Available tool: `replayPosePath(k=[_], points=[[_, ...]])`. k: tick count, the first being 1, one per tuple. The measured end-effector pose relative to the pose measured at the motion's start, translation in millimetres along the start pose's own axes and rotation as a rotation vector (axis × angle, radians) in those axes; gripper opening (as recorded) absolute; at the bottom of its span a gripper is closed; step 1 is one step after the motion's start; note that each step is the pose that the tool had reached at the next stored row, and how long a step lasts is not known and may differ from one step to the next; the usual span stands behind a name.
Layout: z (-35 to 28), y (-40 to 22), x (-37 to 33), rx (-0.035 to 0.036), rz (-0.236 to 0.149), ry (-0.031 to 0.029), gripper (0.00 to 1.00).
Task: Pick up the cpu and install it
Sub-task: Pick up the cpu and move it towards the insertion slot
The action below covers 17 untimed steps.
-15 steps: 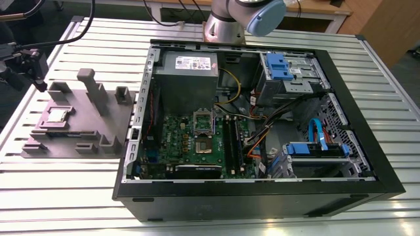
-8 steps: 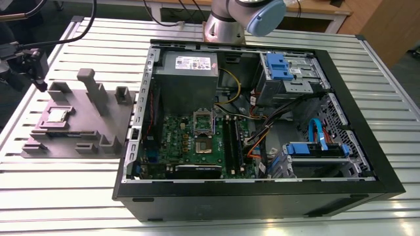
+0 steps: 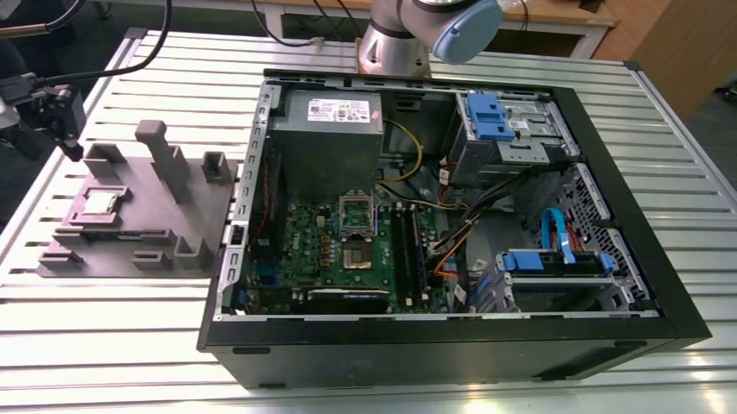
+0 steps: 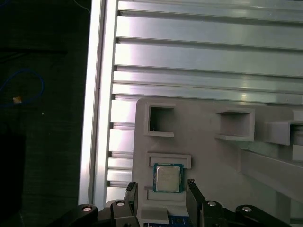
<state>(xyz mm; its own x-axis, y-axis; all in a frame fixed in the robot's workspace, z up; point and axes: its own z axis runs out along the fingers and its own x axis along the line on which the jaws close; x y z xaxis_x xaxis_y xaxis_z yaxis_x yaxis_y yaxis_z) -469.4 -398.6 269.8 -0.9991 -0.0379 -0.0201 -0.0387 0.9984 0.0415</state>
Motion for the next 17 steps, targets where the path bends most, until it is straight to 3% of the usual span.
replayPosePath(k=[6, 9, 12, 17], points=[[0.1, 0.0, 0.0, 0.0002, 0.0, -0.0001, 0.54], [0.5, -0.1, -1.3, -0.002, -0.005, 0.0021, 0.66], [4.1, -0.3, -3.0, -0.0045, -0.032, 0.0039, 0.66], [13.2, -0.7, -4.9, -0.0044, -0.023, 0.0037, 0.66]])
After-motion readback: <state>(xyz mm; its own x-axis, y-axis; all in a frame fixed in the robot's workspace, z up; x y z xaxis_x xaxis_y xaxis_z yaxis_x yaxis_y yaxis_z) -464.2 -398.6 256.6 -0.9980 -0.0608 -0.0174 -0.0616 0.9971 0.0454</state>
